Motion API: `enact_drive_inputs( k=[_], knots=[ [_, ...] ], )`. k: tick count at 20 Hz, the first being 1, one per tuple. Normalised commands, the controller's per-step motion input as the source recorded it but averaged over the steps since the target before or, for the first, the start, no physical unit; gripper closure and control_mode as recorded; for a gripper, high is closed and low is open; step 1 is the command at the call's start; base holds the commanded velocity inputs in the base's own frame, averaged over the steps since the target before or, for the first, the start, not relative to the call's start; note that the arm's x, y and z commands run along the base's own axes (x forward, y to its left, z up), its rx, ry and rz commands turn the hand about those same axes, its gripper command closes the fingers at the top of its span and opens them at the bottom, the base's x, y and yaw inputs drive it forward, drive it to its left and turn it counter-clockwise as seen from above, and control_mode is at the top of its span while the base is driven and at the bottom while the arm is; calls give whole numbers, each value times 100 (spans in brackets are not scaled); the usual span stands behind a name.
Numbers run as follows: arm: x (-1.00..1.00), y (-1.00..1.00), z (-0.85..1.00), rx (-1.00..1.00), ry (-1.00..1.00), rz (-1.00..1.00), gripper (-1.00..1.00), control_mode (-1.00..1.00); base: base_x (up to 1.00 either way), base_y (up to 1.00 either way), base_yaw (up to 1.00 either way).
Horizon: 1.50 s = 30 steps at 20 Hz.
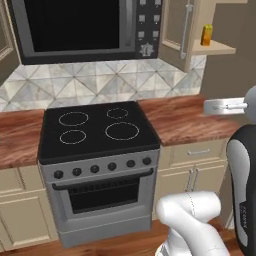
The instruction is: Sort all alcoholic drinks to one cabinet, and non-alcoholic drinks to the other.
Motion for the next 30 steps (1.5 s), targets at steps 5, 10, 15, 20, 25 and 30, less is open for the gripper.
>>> enact_drive_inputs(
  k=[5, 10, 15, 20, 25, 30],
  knots=[
    [0, 0, 0, 0, 0, 0, -100, 100, -11, 60, -7],
    [0, 0, 0, 0, 0, 0, -100, 100, -13, 60, -9],
    [0, 0, 0, 0, 0, 0, -100, 100, -18, 55, -9],
    [0, 0, 0, 0, 0, 0, -100, 100, -20, 54, -9],
    [0, 0, 0, 0, 0, 0, -100, 100, -19, 54, -10],
    [0, 0, 0, 0, 0, 0, -100, 100, -12, 52, -9]
  ],
)
